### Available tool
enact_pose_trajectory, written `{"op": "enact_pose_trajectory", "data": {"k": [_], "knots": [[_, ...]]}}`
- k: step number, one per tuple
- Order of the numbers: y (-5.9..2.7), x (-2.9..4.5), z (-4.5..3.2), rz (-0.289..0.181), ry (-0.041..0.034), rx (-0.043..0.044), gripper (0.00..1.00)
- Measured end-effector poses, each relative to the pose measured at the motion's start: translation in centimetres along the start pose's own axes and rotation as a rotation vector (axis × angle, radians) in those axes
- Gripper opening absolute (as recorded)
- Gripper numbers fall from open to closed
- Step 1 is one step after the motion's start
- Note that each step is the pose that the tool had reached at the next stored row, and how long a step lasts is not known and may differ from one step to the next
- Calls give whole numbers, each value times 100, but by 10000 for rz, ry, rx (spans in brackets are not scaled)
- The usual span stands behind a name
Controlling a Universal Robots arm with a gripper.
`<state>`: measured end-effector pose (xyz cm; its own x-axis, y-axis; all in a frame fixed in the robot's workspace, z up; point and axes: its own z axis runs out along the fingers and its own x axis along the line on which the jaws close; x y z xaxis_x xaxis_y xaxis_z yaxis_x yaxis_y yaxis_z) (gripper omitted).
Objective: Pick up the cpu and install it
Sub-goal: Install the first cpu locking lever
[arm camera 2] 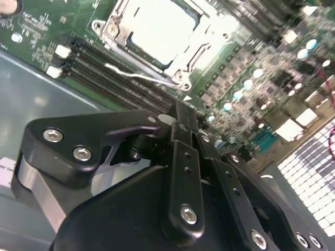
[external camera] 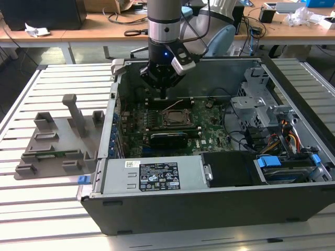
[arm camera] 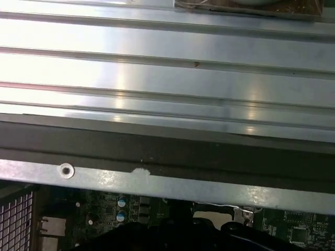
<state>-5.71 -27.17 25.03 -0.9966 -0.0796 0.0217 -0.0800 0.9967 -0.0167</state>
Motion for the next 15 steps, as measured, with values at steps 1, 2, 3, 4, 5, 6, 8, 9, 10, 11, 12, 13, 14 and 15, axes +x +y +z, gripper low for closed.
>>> {"op": "enact_pose_trajectory", "data": {"k": [1, 2, 3, 4, 5, 6, 8, 9, 10, 11, 12, 13, 14, 15], "knots": [[-1, 0, 5, 1, -1, -1, 11], [-3, -1, 16, 2, 3, 0, 11], [-2, -1, 26, 2, 4, 0, 11], [-2, -2, 37, 2, 6, 0, 11], [-2, -2, 68, 2, 11, 0, 11], [-2, -3, 87, 2, 13, 0, 11], [-1, -7, 125, -1, 17, -2, 11], [-1, -12, 139, 0, 19, -3, 11], [-2, -25, 155, 15, 18, -3, 11], [-2, -33, 165, 31, 19, -2, 11], [-3, -45, 186, 61, 20, -4, 11], [-4, -53, 199, 76, 22, -3, 11], [-4, -64, 209, 80, 22, -3, 11], [-5, -78, 220, 83, 22, -4, 11]]}}
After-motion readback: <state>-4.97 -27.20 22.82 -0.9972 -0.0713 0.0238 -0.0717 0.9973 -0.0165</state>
